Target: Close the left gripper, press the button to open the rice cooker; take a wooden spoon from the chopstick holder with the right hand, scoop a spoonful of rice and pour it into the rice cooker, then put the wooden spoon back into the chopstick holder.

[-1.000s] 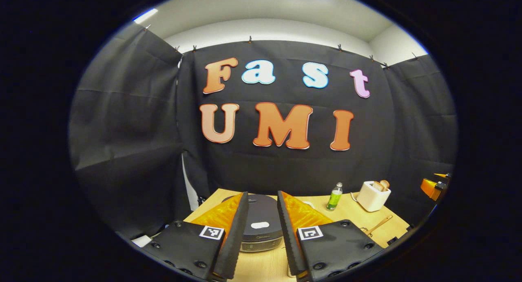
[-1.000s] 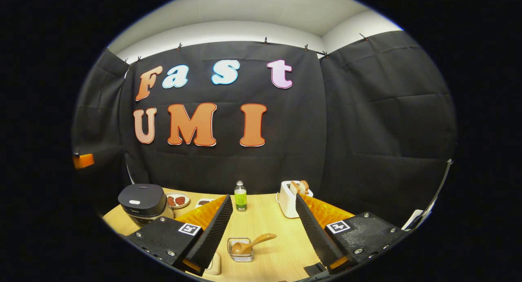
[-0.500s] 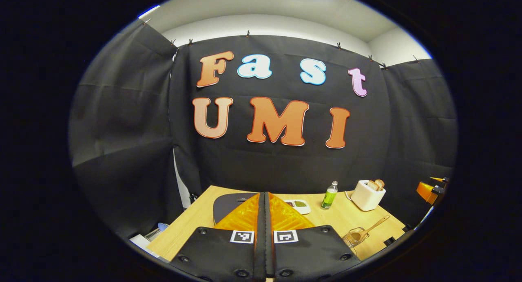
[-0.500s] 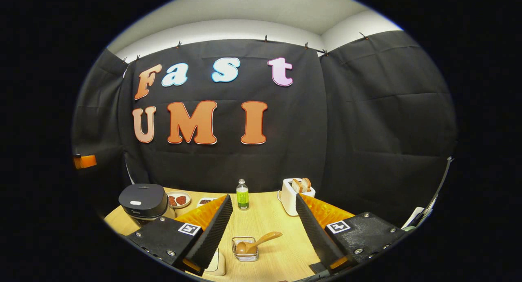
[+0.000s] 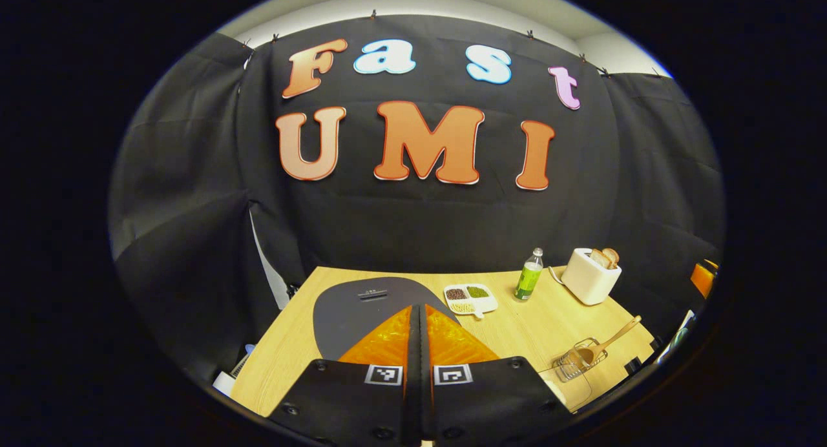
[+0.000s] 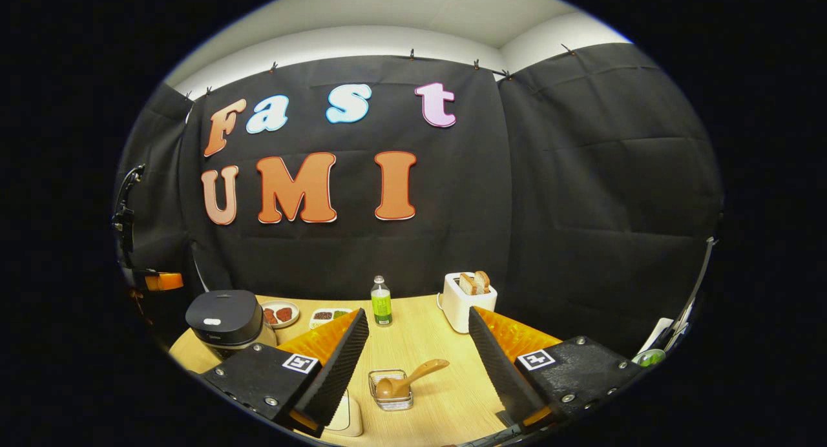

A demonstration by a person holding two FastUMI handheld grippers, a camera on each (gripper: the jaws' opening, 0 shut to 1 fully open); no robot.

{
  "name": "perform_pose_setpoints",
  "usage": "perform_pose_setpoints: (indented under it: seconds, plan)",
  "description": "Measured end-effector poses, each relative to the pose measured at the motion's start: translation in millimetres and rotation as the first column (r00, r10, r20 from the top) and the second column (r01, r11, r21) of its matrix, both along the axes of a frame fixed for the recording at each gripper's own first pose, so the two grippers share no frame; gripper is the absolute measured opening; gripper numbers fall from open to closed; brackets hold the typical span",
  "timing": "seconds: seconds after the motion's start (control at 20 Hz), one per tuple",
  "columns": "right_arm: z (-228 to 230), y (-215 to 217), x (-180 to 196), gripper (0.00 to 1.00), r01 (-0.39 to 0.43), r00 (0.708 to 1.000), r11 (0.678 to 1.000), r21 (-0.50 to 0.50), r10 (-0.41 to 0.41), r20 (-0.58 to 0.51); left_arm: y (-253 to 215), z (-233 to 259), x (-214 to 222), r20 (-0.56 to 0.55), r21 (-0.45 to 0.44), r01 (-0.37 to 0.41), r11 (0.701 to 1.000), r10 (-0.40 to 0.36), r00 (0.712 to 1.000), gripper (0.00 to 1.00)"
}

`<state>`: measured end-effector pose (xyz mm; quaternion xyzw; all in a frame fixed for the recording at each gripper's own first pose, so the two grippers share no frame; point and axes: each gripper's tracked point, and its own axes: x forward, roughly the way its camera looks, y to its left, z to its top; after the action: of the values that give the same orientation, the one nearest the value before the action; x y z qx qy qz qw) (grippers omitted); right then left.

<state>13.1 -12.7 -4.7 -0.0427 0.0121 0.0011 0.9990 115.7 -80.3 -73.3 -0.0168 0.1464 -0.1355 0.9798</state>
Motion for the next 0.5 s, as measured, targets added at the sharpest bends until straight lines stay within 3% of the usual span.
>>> perform_pose_setpoints:
  seconds: [0.35,0.4,0.5]
  plan:
    - [-12,-8,2,0.96,0.037,0.999,0.999,0.021,-0.036,-0.035,-9,-75,29,-0.116,0.068,0.025,0.997,-0.017,0.993,0.04]
    - [-13,-9,2,0.96,0.041,0.999,0.999,0.017,-0.041,-0.036,-9,-82,33,-0.13,0.074,0.028,0.997,-0.018,0.991,0.0]
    - [-13,-11,2,0.96,0.048,0.998,0.999,0.012,-0.047,-0.04,-8,-97,35,-0.166,0.077,0.021,0.997,-0.008,0.986,0.04]
